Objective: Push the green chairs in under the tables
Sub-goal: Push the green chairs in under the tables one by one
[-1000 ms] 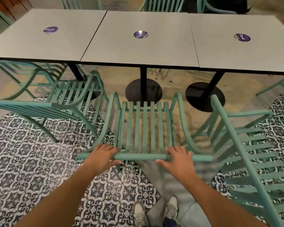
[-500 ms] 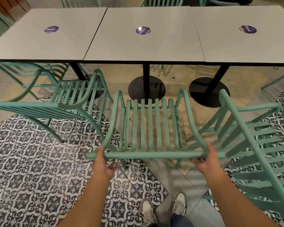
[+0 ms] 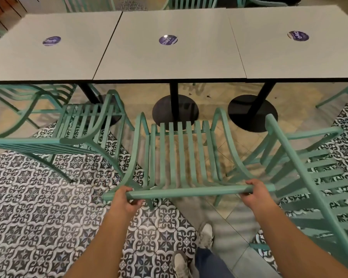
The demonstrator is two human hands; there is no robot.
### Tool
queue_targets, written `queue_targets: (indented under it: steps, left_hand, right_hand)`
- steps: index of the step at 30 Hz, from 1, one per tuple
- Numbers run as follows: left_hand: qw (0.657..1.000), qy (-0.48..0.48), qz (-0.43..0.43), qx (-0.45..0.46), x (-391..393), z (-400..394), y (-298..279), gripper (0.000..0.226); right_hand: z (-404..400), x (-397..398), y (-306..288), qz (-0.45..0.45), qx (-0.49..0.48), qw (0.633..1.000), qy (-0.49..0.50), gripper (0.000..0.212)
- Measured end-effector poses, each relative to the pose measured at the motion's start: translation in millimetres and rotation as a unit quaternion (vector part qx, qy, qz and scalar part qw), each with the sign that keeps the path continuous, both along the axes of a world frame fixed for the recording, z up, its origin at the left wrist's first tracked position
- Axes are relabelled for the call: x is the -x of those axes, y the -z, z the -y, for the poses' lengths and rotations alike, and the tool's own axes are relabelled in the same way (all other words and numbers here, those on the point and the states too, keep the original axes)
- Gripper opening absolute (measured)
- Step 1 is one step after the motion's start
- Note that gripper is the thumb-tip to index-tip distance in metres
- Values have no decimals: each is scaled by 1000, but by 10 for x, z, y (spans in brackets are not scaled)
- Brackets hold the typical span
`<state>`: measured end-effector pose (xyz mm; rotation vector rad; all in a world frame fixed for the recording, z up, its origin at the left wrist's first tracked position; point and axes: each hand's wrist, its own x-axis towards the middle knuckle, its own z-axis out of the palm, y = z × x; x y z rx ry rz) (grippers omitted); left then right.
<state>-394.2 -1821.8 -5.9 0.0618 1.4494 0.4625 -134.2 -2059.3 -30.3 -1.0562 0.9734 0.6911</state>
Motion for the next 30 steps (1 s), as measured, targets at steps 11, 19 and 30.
queue_targets:
  steps: [11,19,30]
  left_hand:
    - [999,28,-21,-18,-588,-492,-16,28]
    - [998,49,-36,-29,-970,-844,-29,21]
    - [998,45,-17,-39,-1298,-1117,-48,25]
  right_hand:
    - [-555,-634,-21,-2,10,1000,-18,14]
    - [-888,-983,18,-6,11,1000,-25,13]
    - [-1068,-1236,39,6,27,999,-27,10]
